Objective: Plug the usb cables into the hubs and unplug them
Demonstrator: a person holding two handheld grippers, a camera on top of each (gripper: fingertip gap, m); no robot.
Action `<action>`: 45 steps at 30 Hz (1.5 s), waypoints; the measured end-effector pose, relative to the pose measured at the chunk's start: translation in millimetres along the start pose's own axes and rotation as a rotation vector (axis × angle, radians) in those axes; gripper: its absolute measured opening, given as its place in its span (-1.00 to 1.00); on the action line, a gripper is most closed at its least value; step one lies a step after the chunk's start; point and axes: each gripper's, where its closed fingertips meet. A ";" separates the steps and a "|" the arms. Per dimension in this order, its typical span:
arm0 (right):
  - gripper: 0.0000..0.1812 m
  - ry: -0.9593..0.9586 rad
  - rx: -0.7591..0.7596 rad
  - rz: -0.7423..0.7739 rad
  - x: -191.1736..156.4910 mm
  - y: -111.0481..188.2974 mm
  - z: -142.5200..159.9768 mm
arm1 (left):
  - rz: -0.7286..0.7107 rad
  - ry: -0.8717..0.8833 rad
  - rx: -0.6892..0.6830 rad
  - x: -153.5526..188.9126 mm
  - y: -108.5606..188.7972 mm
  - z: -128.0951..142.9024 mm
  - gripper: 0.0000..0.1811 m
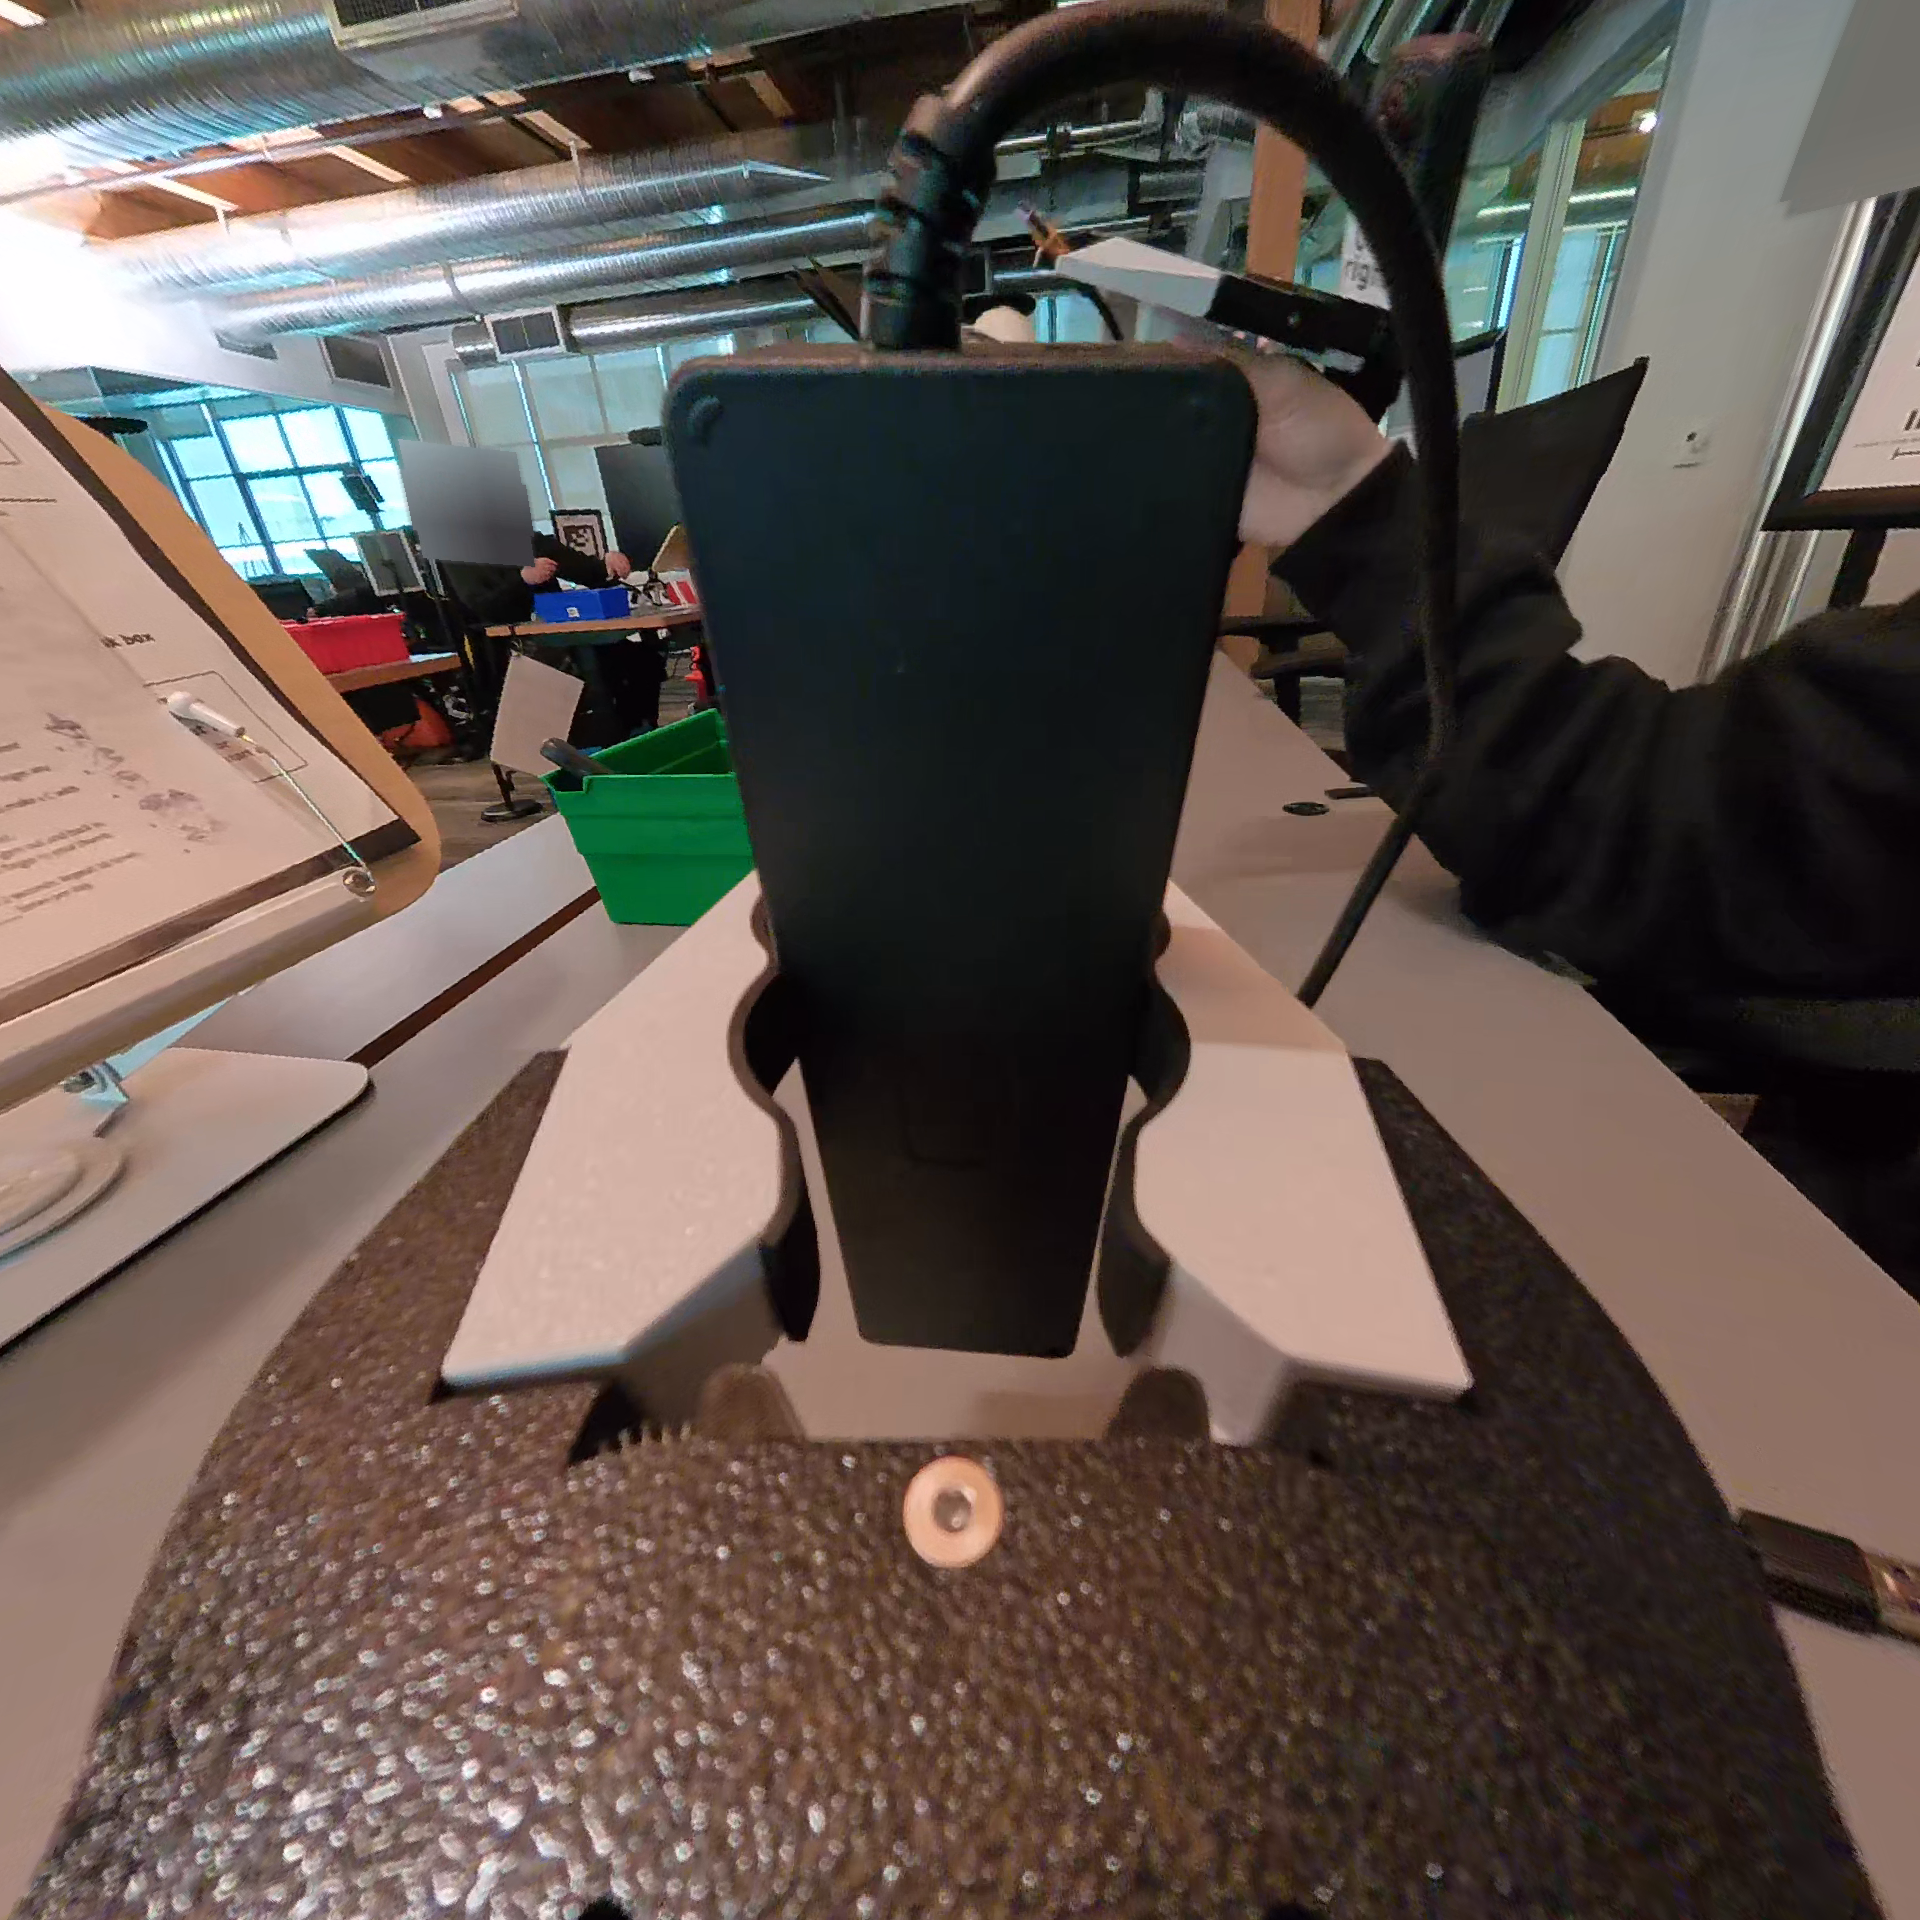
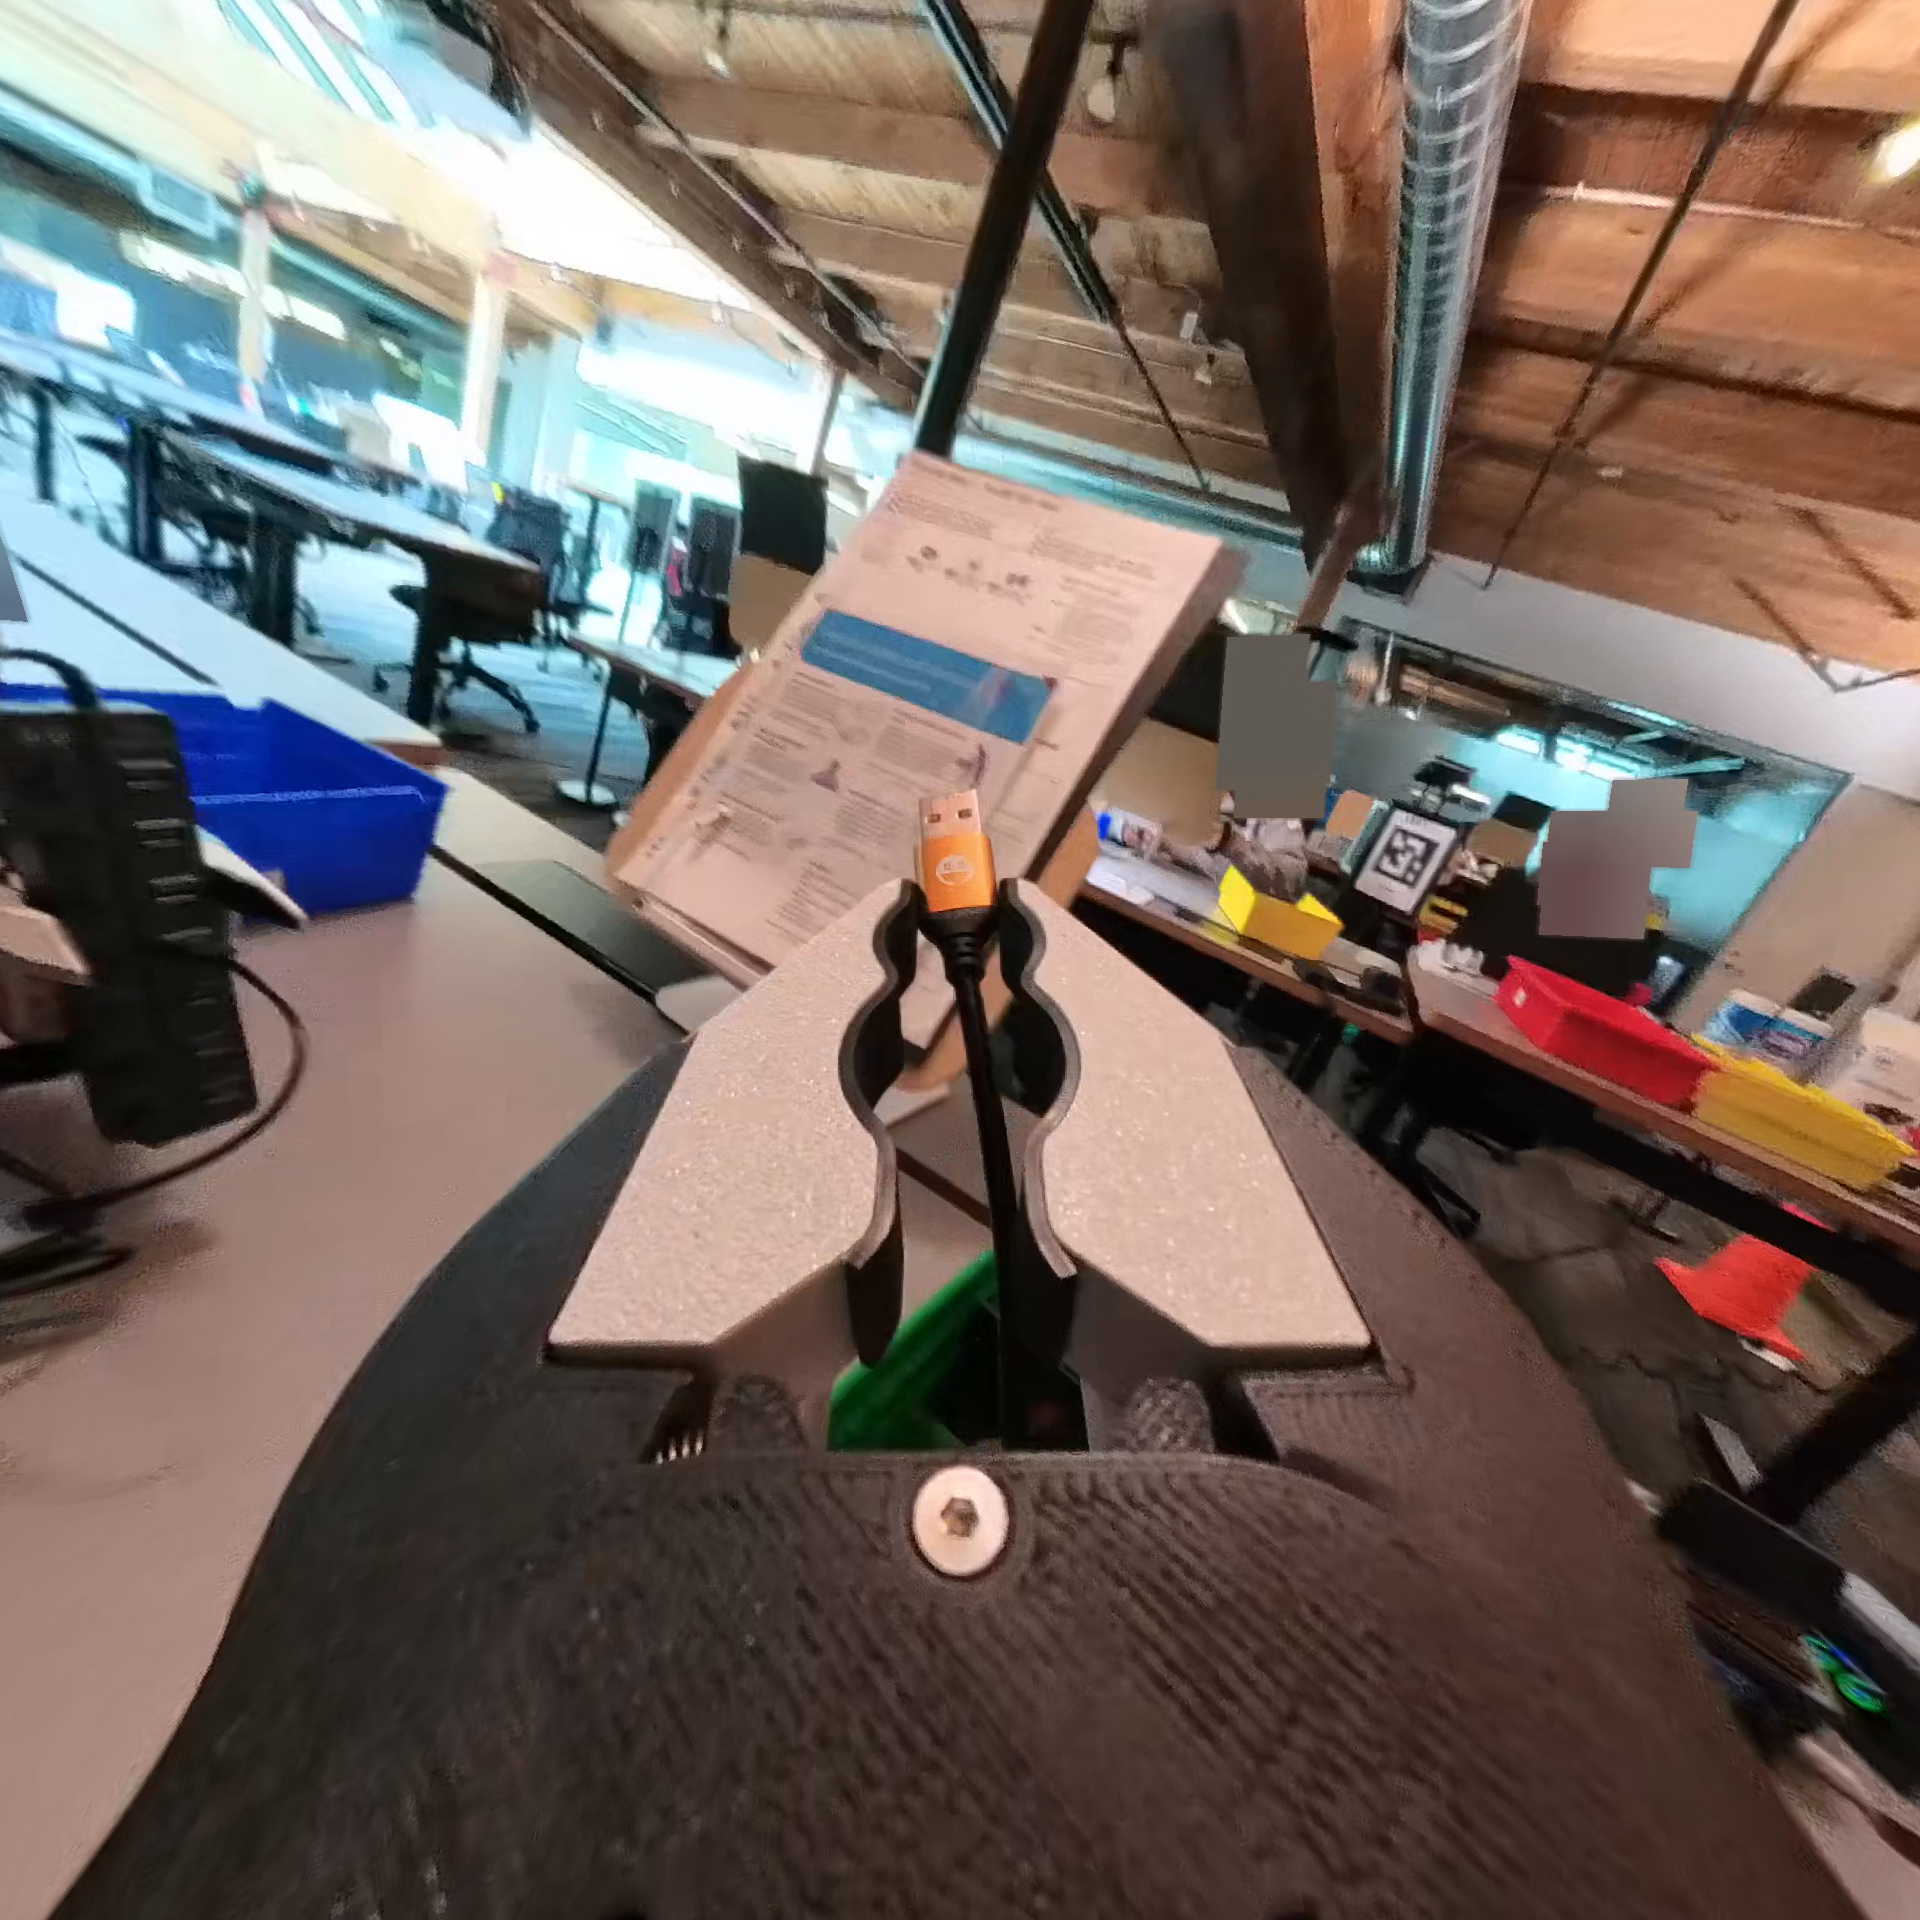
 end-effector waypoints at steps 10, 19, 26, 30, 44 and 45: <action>-0.85 0.038 -0.135 0.033 65.7 -37.2 37.3 | 0.009 0.022 -0.021 0.0 -3.3 8.5 -0.32; -0.85 -0.212 -0.404 -0.158 36.6 -56.5 171.0 | 0.021 0.037 0.003 0.6 -1.6 5.4 -0.32; -0.84 0.408 -1.105 -0.202 46.0 -6.9 273.6 | 0.022 0.052 0.003 -0.3 -2.1 8.3 -0.32; -0.44 0.438 -1.113 -0.166 54.3 -2.1 265.0 | 0.022 0.049 -0.003 0.0 -2.6 9.0 -0.32; -0.38 -0.173 -0.243 -0.615 -209.4 -80.1 96.9 | 0.043 0.006 -0.008 8.2 -7.4 6.4 -0.32; -0.38 -0.202 -0.223 -0.657 -227.9 -85.8 94.9 | 0.048 -0.001 -0.009 9.3 -7.5 6.6 -0.32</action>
Point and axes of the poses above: each gripper's, where its closed fingertips meet, y back along the fingers, z out of its underside, x = y × z across the jaws, and after that the axes turned 1 degree about x, right-handed
